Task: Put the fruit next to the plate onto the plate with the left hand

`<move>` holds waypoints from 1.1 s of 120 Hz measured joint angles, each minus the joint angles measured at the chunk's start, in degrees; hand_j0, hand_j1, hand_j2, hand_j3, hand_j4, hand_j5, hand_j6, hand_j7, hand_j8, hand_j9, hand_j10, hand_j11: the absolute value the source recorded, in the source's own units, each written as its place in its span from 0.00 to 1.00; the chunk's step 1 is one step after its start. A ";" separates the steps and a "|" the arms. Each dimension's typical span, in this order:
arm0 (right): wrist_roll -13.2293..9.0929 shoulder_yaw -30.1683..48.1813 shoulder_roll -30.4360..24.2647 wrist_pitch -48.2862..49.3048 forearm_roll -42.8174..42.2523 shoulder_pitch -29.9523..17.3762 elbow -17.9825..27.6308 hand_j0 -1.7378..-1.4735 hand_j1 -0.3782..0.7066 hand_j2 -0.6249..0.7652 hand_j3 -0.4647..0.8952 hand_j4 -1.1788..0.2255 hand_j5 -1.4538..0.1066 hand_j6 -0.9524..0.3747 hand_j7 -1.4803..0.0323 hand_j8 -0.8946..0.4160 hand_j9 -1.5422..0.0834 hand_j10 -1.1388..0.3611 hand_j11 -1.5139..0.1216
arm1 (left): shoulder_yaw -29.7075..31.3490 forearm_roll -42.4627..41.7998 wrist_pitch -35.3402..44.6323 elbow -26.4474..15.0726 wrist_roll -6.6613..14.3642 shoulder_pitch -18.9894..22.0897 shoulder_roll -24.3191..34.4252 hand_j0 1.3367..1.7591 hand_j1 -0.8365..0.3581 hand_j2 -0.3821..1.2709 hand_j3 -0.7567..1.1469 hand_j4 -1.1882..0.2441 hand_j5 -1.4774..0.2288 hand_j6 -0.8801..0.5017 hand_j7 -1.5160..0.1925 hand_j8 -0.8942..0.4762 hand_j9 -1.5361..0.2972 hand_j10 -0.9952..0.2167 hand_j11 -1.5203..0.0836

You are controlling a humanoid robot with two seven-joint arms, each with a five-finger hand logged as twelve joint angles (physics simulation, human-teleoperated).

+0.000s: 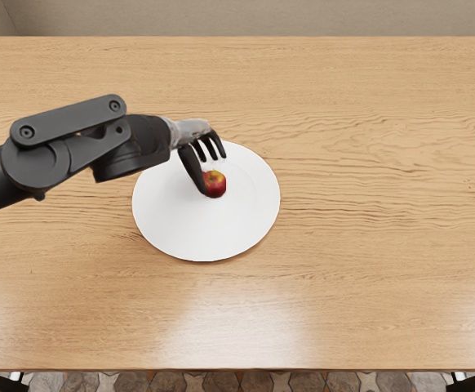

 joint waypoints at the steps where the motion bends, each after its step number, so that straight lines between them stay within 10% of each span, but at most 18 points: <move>1: 0.00 0.00 0.00 0.00 0.00 0.00 0.00 0.30 0.07 0.44 0.34 0.81 0.90 0.69 0.95 0.65 0.92 0.73 0.90 | 0.00 -0.05 0.00 -0.01 0.00 0.00 0.00 0.76 0.59 0.34 0.40 0.52 0.50 0.38 0.53 0.39 0.51 0.44 0.57; 37: 0.00 0.00 0.00 0.00 0.00 0.00 -0.05 0.30 0.07 0.44 0.34 0.81 0.90 0.69 0.95 0.65 0.92 0.73 0.90 | -4.97 -20.03 -5.78 -7.75 0.00 -4.09 19.14 0.76 0.70 0.28 0.40 0.62 0.63 0.43 0.65 0.45 0.62 0.57 0.70; 71: 0.00 0.00 0.00 0.00 0.00 0.00 -0.03 0.30 0.07 0.44 0.34 0.81 0.90 0.69 0.95 0.65 0.92 0.73 0.90 | -23.97 -42.94 -22.71 -10.54 0.00 15.55 29.59 0.76 0.73 0.27 0.40 0.64 0.66 0.45 0.68 0.46 0.65 0.60 0.73; 132: 0.00 0.00 0.00 0.00 0.00 0.00 0.01 0.30 0.07 0.44 0.34 0.81 0.90 0.69 0.95 0.65 0.92 0.73 0.90 | -30.39 -55.98 -29.56 -2.33 0.00 23.96 35.47 0.76 0.74 0.26 0.40 0.66 0.68 0.46 0.70 0.47 0.66 0.62 0.75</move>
